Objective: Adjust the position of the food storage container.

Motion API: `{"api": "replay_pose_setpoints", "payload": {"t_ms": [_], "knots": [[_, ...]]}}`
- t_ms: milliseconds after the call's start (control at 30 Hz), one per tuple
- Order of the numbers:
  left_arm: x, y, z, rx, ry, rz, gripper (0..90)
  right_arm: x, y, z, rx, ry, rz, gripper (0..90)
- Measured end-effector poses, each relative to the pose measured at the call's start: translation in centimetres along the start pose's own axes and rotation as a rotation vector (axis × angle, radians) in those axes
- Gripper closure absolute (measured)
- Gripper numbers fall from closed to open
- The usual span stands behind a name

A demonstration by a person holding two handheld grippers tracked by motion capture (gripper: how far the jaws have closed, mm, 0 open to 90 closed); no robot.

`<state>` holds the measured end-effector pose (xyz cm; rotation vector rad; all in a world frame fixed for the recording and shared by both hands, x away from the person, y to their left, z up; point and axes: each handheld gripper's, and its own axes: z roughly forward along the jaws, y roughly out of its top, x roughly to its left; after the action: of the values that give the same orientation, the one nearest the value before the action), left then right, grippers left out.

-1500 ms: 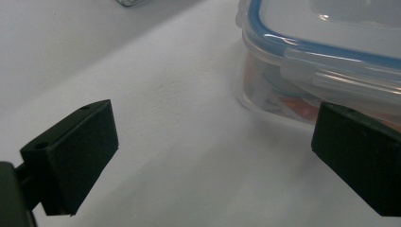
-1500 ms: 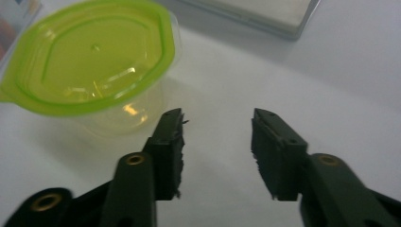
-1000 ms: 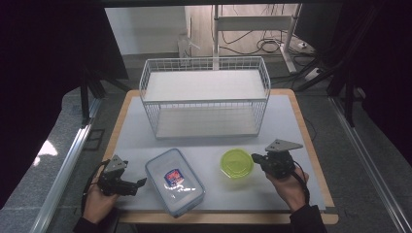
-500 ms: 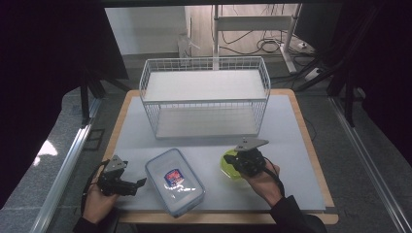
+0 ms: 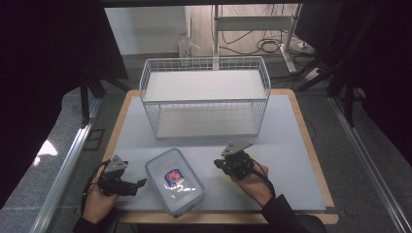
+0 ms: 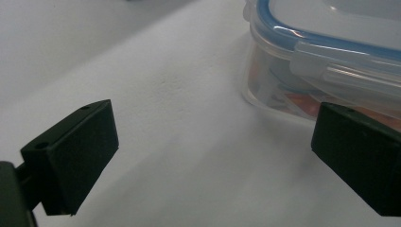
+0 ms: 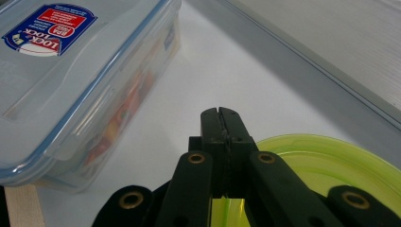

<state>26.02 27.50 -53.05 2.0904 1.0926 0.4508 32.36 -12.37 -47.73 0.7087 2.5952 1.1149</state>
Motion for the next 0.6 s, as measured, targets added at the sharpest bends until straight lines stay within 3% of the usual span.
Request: {"api": "replay_pose_setpoints", "payload": {"t_ms": [333, 600], "knots": [[0.0, 0.0, 0.1, 0.012, 0.007, 0.002, 1.5, -0.8, -0.6, -0.8, 0.004, -0.026, 0.020, 90.0], [0.0, 0.0, 0.1, 0.011, 0.007, 0.001, 1.5, -2.4, -1.7, -2.2, 0.011, -0.073, 0.055, 90.0]]}}
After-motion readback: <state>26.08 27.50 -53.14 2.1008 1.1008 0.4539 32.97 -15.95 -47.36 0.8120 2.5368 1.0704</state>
